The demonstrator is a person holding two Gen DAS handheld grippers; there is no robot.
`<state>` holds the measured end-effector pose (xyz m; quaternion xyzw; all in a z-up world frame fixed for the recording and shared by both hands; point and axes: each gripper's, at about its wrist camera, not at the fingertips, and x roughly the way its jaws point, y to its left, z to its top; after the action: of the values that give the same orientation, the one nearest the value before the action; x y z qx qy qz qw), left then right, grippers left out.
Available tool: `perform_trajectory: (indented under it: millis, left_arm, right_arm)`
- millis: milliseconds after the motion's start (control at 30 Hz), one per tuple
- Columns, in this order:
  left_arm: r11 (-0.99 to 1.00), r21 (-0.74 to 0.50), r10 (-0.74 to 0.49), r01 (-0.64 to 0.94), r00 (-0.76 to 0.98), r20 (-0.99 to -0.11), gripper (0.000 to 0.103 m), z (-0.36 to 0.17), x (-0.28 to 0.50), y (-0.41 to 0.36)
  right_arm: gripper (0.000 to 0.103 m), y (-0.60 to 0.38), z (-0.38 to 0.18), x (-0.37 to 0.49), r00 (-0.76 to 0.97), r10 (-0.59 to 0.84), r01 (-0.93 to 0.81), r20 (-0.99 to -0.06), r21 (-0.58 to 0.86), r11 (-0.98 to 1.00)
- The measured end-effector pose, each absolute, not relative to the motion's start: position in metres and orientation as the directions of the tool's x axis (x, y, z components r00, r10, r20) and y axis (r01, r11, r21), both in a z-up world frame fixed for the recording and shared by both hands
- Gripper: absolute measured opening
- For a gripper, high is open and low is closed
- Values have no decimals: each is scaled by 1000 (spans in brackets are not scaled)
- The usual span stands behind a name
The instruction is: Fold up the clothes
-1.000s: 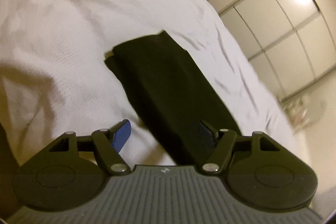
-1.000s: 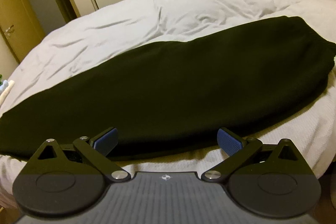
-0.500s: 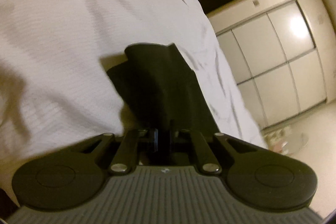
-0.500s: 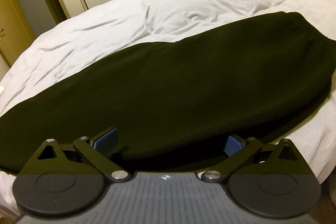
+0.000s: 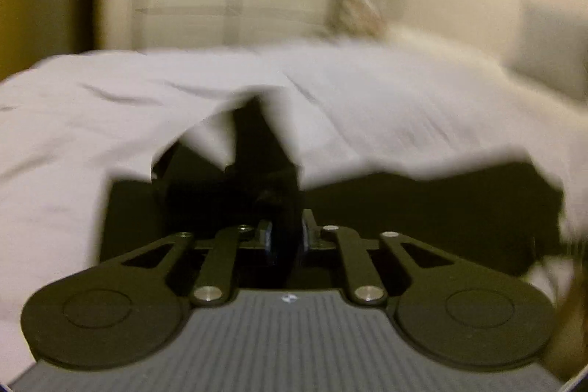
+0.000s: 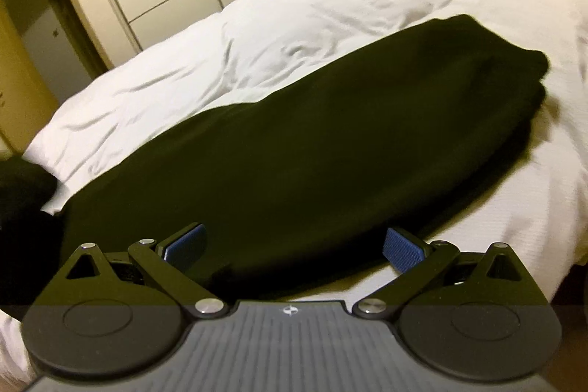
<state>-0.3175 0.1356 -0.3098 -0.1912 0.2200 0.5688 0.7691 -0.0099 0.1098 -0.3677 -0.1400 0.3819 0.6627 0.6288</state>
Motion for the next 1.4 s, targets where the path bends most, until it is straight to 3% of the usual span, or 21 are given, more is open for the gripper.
perform_trajectory:
  millis: [100,267,367,500,633,867,1100,1167,1200,1233,1267,1400]
  left_arm:
    - [344,17,737,-939,259,-625,23,-329,-284,129]
    - [389,-27,726,-921,324,-607,27,-308,-298,108]
    - [309,-2,745,-951,243,-621,27,-297,-326,109]
    - [115,20,734,-993,71,-676,24,-290,-375,110]
    - [55,10,720,-998,32,-693,24,-294,-409,123]
    - [59,-33,705,-998,65,-707,25,-305,-428,149]
    - [49,-102,699,-994,107,-707,25,-316,-440,162]
    - [42,-125,698,-991,119,-707,25,-315,-444,165]
    - [37,-134,698,-990,122,-706,25,-313,-445,166]
    - [36,-140,701,-990,125,-703,25,-310,-446,167]
    - [41,-143,707,-989,130,-695,25,-306,-446,168]
    - [92,-189,732,-978,195,-652,27,-288,-440,171]
  right_arm:
    - [103,105,-367,4,-170,734,-931,-658,352,99]
    - [103,94,-362,19,-203,752,-907,-627,409,97]
    - [102,91,-358,21,-306,764,-864,-568,503,28]
    - [82,106,-361,5,-500,702,-763,-507,642,-80]
    - [67,129,-378,-22,-643,589,-666,-490,737,-115]
    - [67,178,-402,-66,-753,419,-579,-507,813,-57]
    - [70,207,-410,-99,-755,396,-589,-523,806,-61]
    - [63,212,-414,-109,-760,399,-585,-513,807,-78]
    - [48,214,-415,-114,-761,405,-587,-507,803,-99]
    - [18,214,-416,-118,-757,415,-596,-505,793,-123]
    - [7,213,-415,-119,-752,425,-603,-504,786,-136]
    - [6,192,-383,-89,-703,569,-625,-427,753,-206]
